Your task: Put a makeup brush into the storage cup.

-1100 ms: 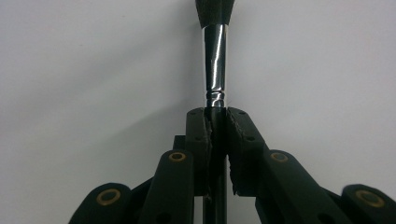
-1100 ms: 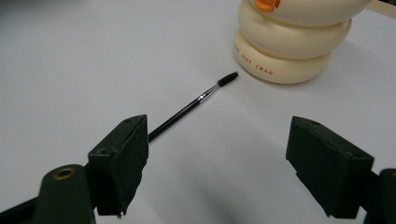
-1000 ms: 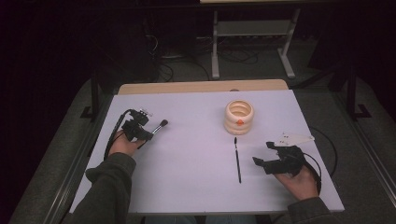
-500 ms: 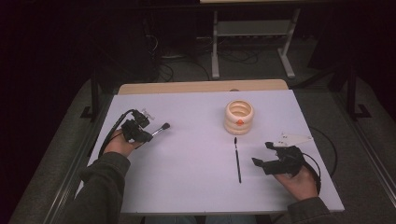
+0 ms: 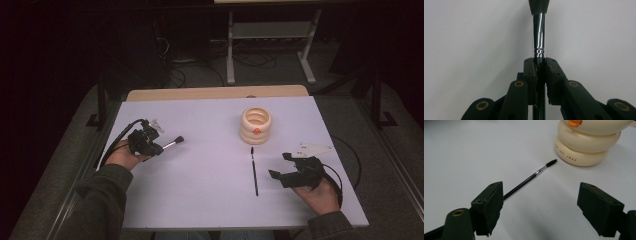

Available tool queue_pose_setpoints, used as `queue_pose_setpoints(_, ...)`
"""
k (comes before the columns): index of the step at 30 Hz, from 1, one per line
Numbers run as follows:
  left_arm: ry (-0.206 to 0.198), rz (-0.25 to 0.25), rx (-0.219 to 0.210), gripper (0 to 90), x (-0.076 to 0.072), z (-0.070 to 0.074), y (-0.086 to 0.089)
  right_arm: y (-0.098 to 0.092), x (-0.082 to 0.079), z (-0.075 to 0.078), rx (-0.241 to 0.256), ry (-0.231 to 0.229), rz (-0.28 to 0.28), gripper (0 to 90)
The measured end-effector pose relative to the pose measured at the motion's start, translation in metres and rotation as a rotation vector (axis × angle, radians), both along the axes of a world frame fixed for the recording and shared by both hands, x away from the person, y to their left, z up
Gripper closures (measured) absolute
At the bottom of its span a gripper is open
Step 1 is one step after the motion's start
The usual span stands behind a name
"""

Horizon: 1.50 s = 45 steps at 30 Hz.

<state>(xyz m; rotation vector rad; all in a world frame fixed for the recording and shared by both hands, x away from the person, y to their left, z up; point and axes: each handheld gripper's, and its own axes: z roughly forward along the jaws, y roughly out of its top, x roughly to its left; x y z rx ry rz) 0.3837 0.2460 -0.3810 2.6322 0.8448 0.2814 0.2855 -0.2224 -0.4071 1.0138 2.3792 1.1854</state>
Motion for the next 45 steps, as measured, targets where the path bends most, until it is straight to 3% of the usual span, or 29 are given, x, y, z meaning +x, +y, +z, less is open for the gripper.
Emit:
queue_pose_setpoints(10, -0.013, -0.044, -0.010, 79.4, -0.005, 0.007, 0.000, 0.000, 0.000, 0.000, 0.003, -0.003, 0.010, 20.3)
queue_pose_setpoints(18, -0.026, -0.092, -0.049, 79.4, -0.011, 0.013, -0.002, 0.003, 0.001, -0.001, 0.019, 0.023, 0.029, 20.6)
queue_pose_setpoints(45, -0.064, -0.218, -0.173, 79.4, -0.037, 0.025, -0.028, 0.017, -0.003, 0.003, 0.053, 0.040, 0.099, 20.9)
